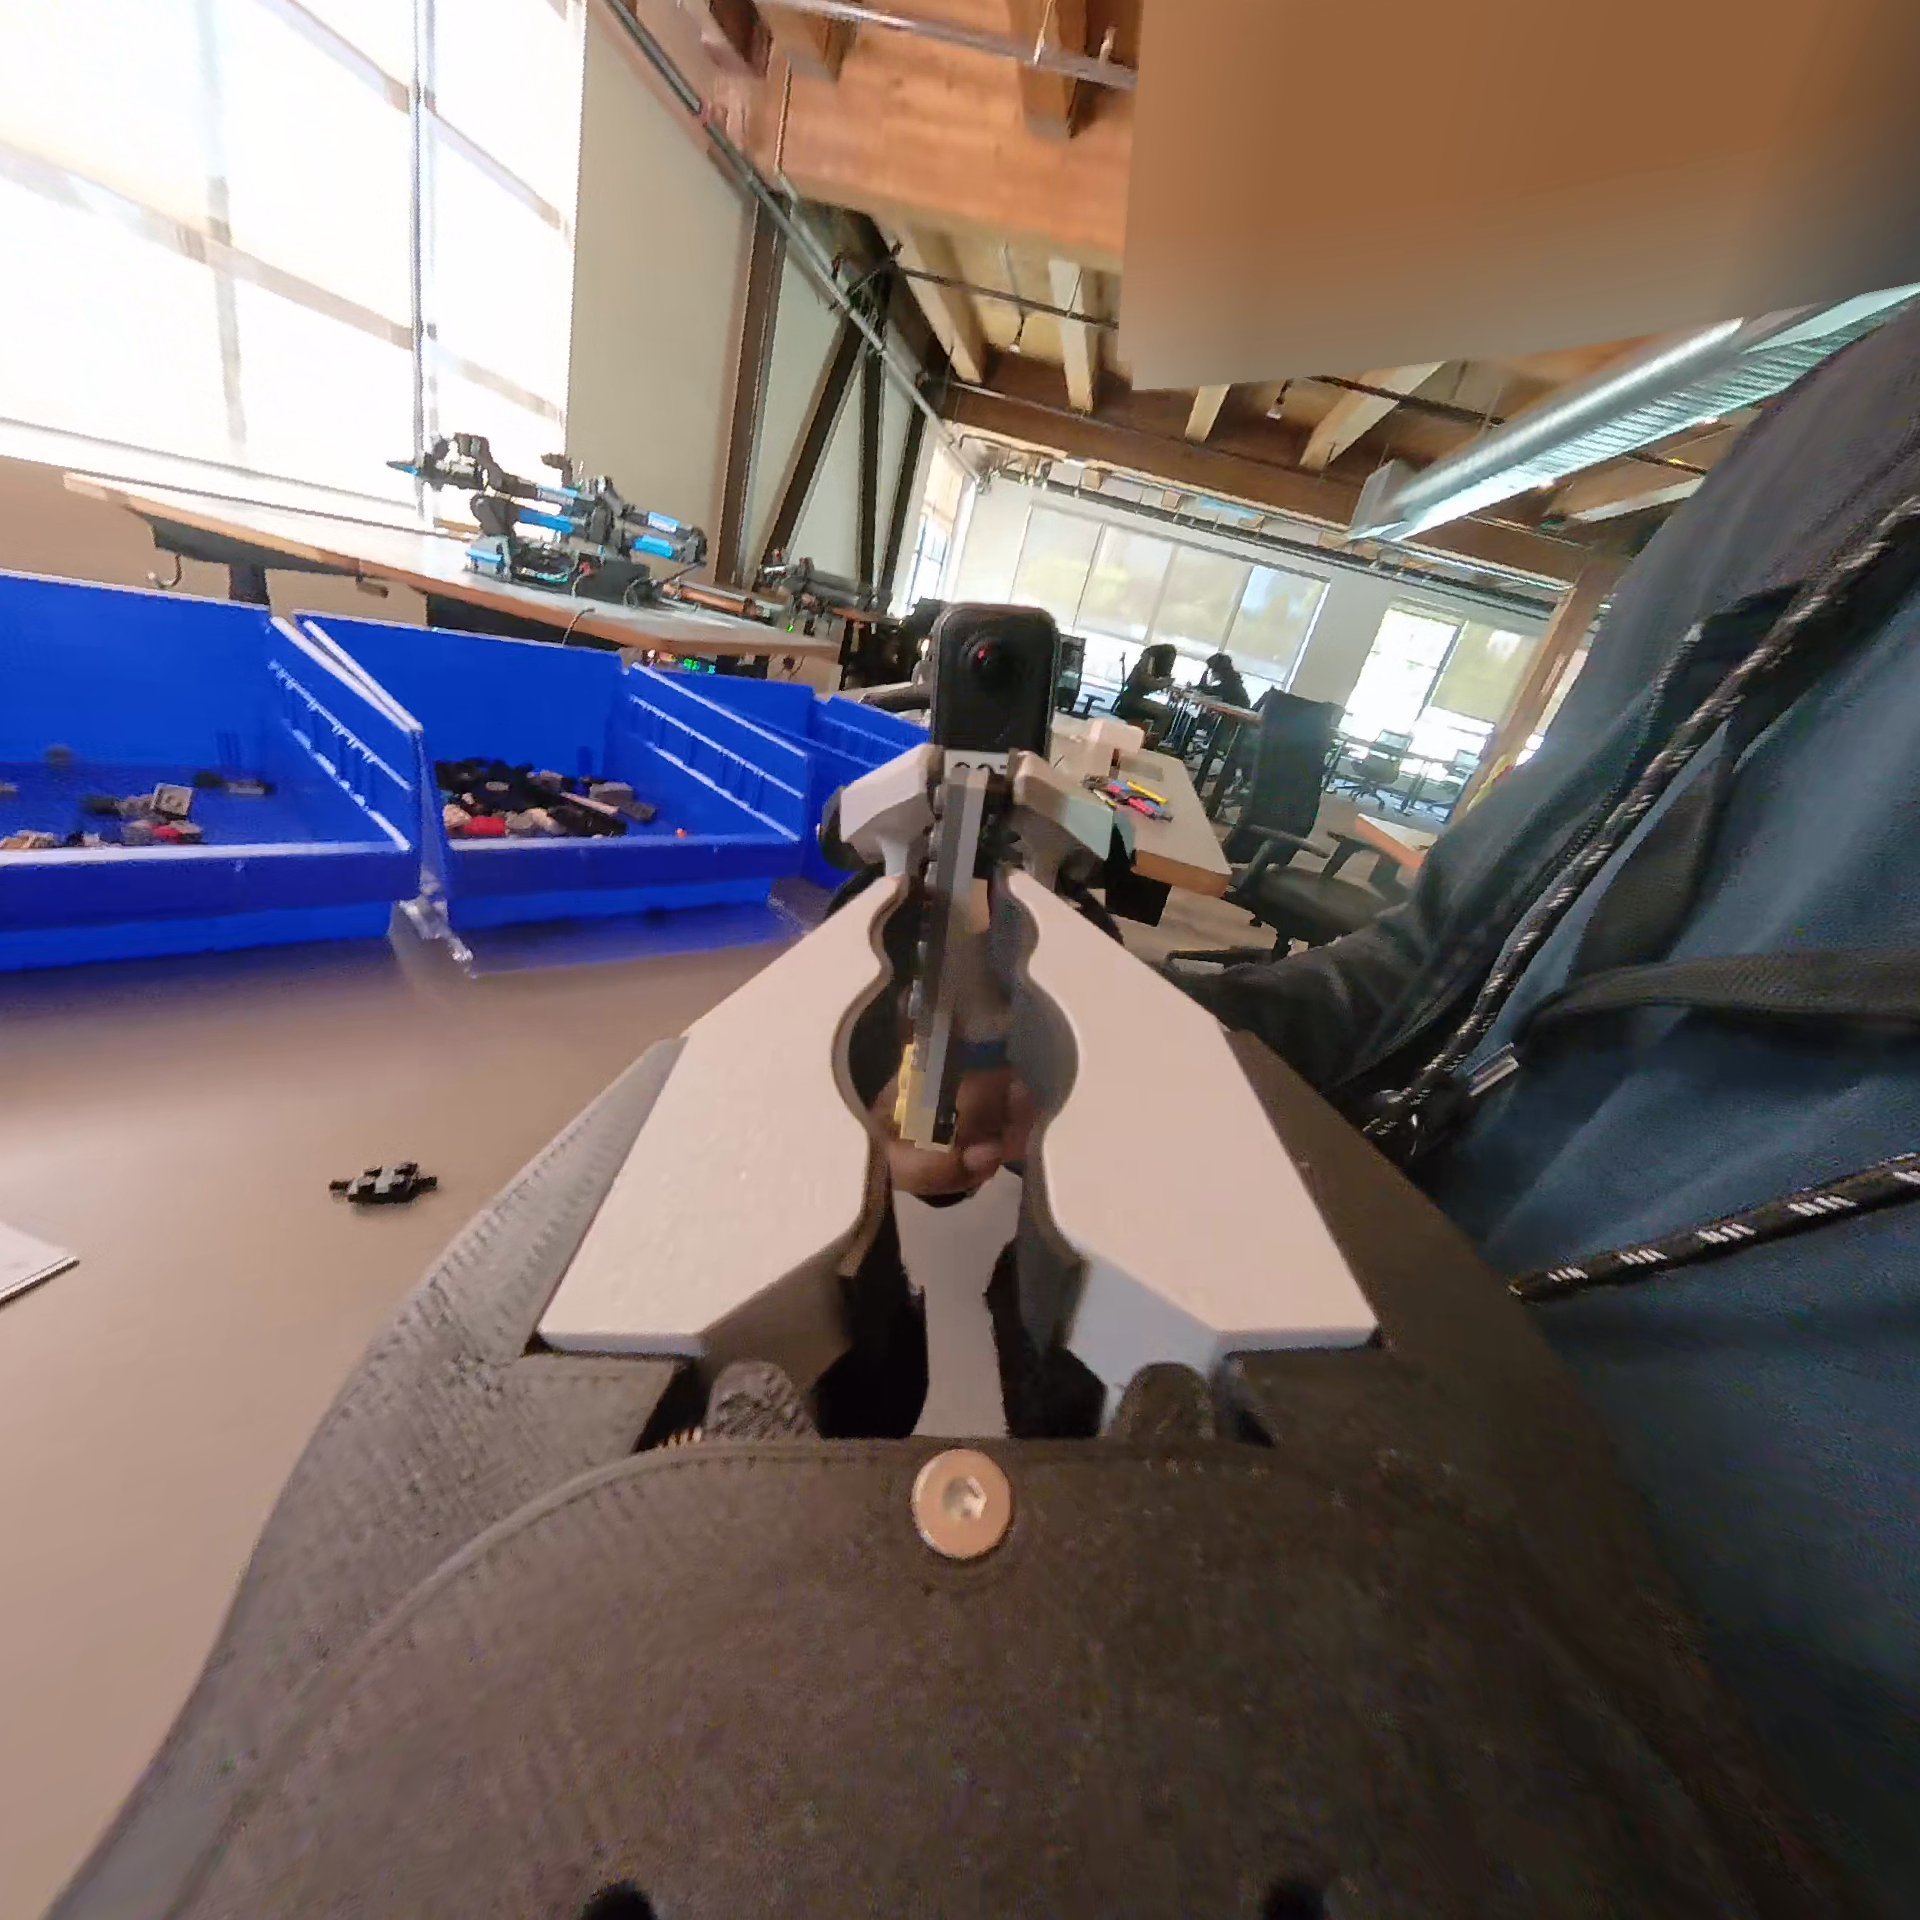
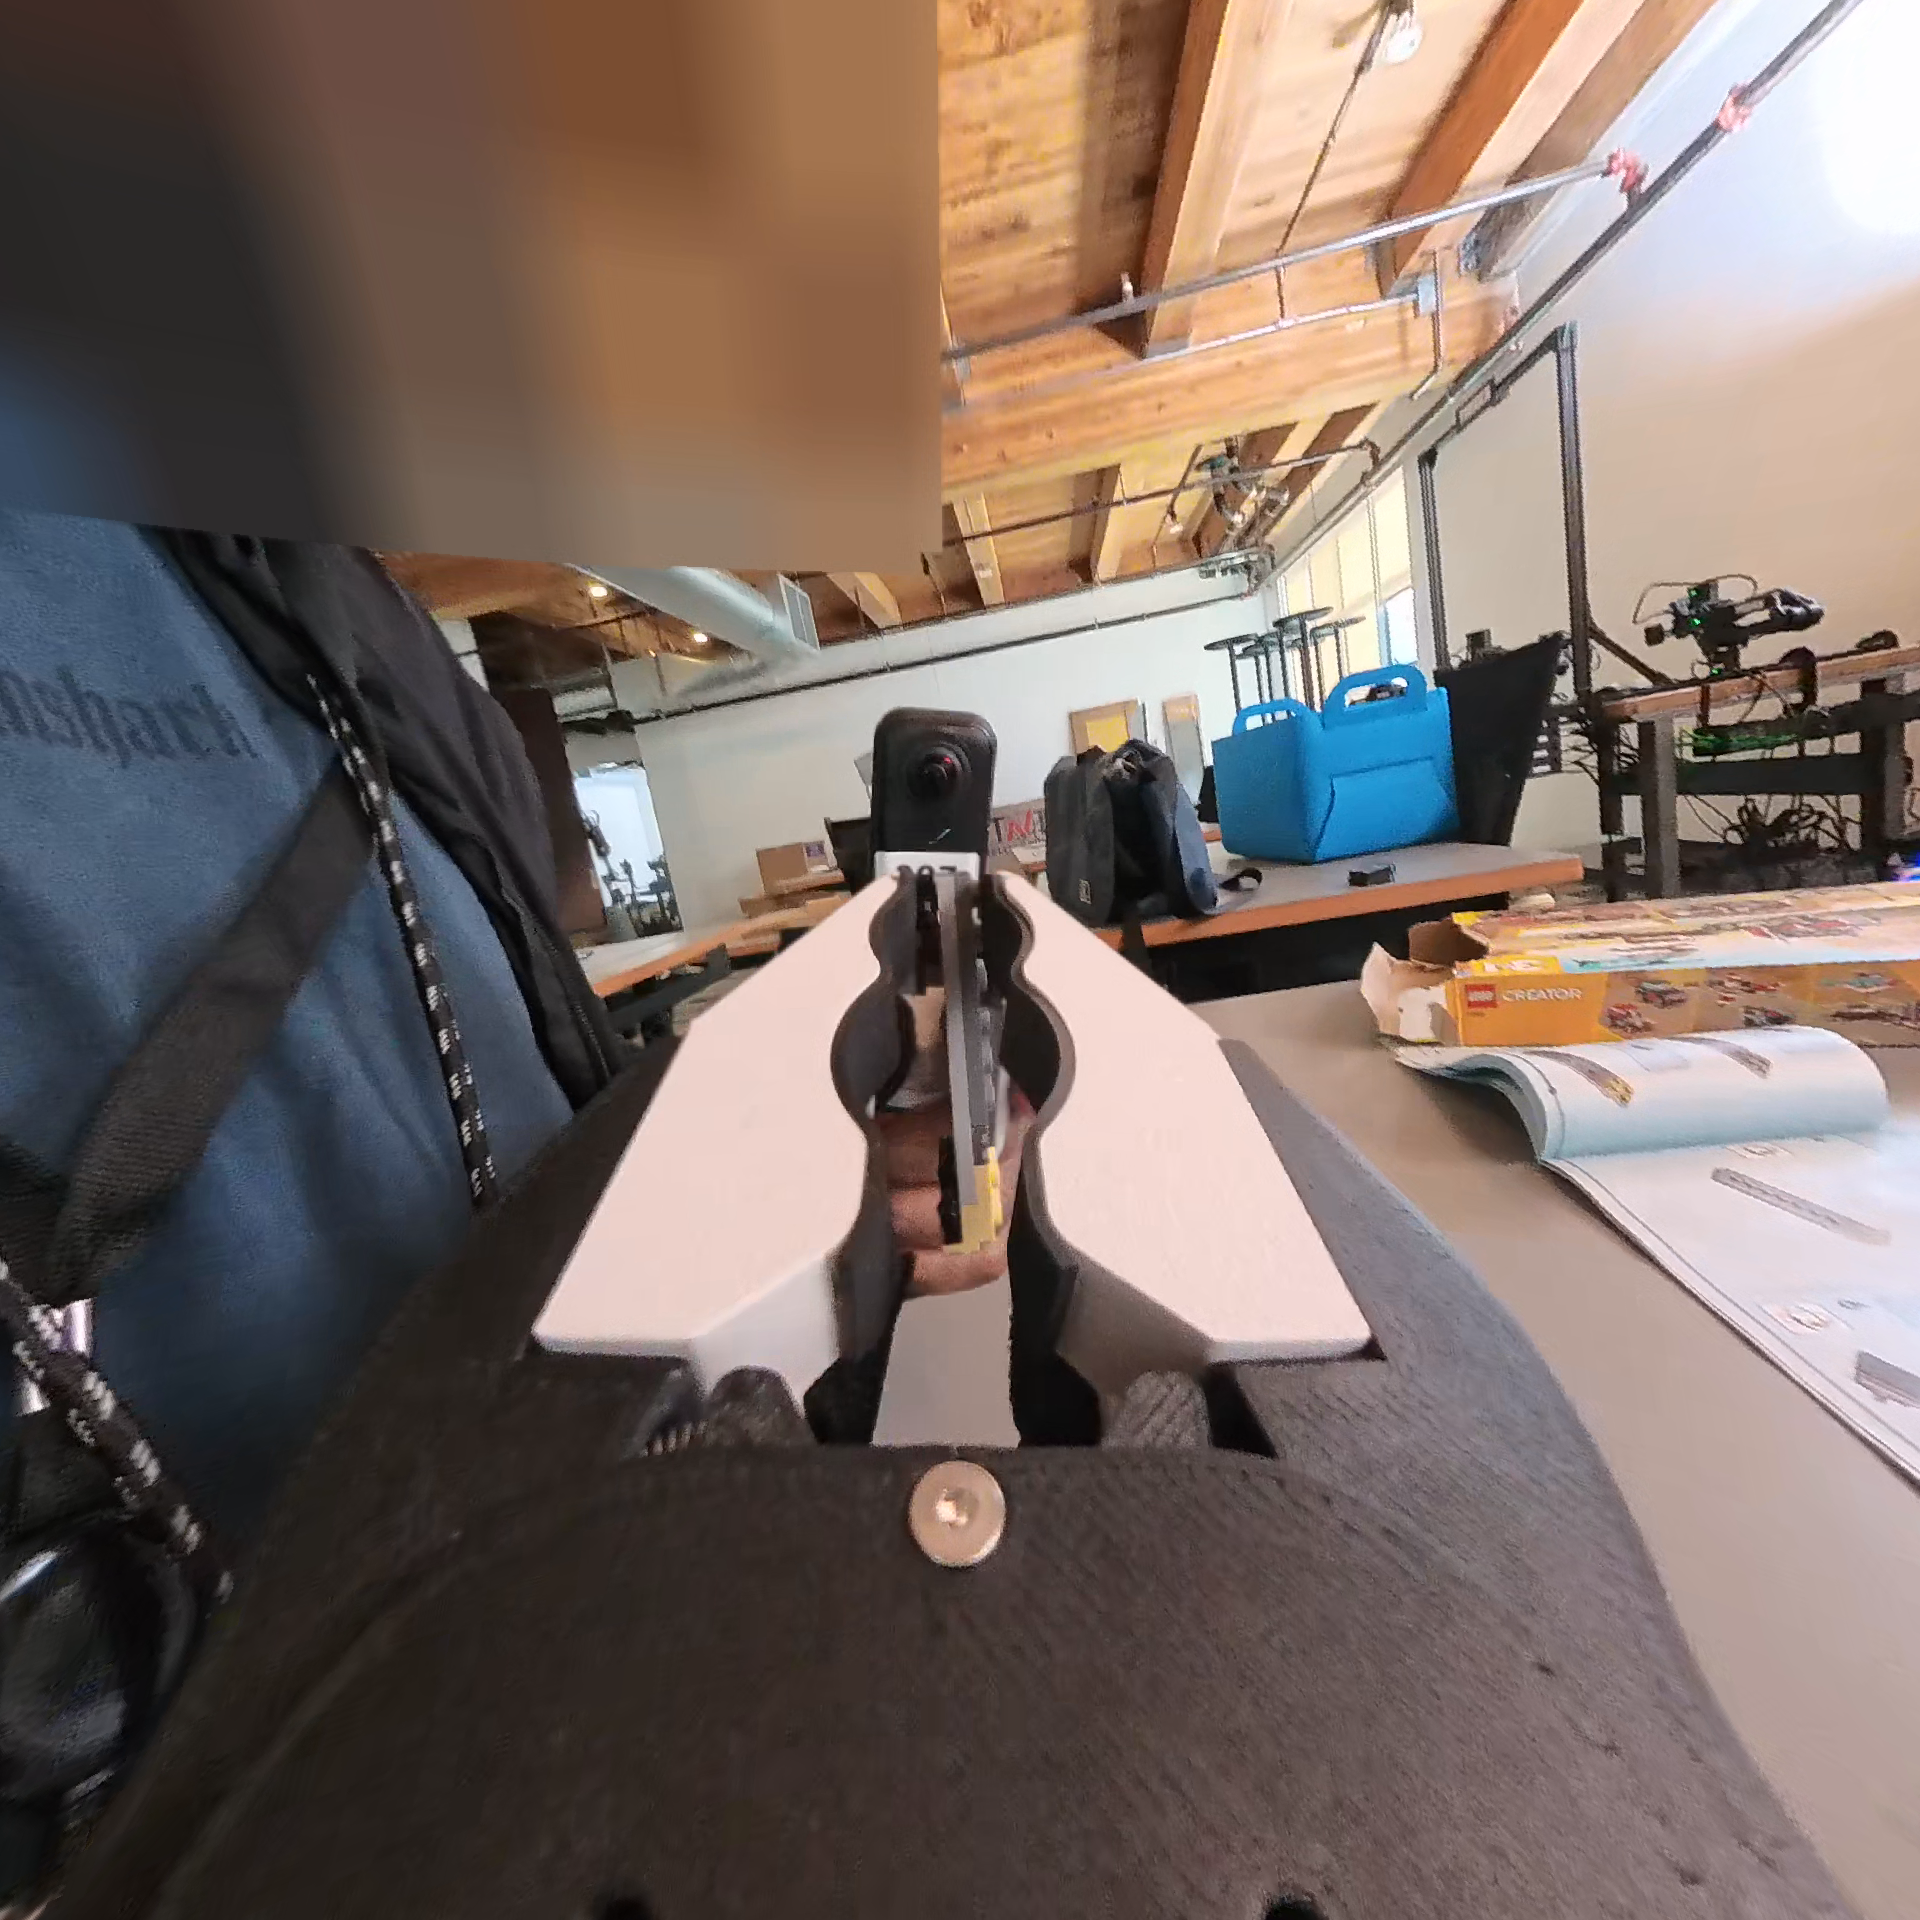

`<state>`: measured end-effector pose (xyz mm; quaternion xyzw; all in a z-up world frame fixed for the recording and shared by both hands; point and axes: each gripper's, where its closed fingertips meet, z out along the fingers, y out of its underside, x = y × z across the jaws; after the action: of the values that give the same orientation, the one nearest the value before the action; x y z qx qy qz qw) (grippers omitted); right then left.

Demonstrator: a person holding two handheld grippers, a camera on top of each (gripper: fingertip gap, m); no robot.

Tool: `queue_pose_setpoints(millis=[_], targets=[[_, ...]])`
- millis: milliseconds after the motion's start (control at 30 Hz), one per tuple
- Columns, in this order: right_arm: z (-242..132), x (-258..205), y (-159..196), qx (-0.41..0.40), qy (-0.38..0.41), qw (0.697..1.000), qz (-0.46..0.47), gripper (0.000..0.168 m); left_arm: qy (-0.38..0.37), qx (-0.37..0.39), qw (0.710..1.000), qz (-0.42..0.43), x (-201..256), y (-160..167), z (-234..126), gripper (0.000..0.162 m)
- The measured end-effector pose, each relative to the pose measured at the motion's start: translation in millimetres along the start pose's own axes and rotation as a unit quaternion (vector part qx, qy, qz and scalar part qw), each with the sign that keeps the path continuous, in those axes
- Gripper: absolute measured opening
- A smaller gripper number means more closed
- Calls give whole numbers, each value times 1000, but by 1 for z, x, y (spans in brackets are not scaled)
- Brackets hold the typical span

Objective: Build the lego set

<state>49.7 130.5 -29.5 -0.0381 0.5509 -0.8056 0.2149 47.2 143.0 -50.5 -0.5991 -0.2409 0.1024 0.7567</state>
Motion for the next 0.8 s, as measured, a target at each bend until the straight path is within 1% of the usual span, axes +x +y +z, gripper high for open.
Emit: queue_pose_setpoints(millis=[100, 200, 400, 467, 500, 533, 567, 700, 800], targets=[[1, -7, -4, 17, -11, 1000, 2, 13, -2, 4, 1000, 25, 6, -5, 0, 9], [1, -14, -8, 19, -19, 1000, -8, 14, -10, -12, 998, 63, 13, -7, 1, 9], [3, -26, -20, -10, -23, 998, -52, 20, -35, -67, 988, 135, 26, -18, -2, 8], [6, -33, -24, -24, -32, 997, -69, 25, -46, -88, 980, 171, 30, -21, -3, 8], [9, -37, -24, -38, -36, 995, -80, 28, -51, -102, 974, 193, 32, -22, -4, 8], [11, -40, -25, -55, -39, 993, -95, 34, -55, -118, 967, 218, 34, -22, -5, 8], [14, -44, -24, -75, -43, 990, -113, 29, -58, -134, 959, 244, 37, -23, -6, 8], [25, -61, -21, -164, -62, 964, -202, 28, -60, -191, 920, 338, 49, -32, -8, 8], [33, -72, -28, -205, -67, 939, -267, 27, -58, -219, 892, 391, 58, -45, -10, 8]])
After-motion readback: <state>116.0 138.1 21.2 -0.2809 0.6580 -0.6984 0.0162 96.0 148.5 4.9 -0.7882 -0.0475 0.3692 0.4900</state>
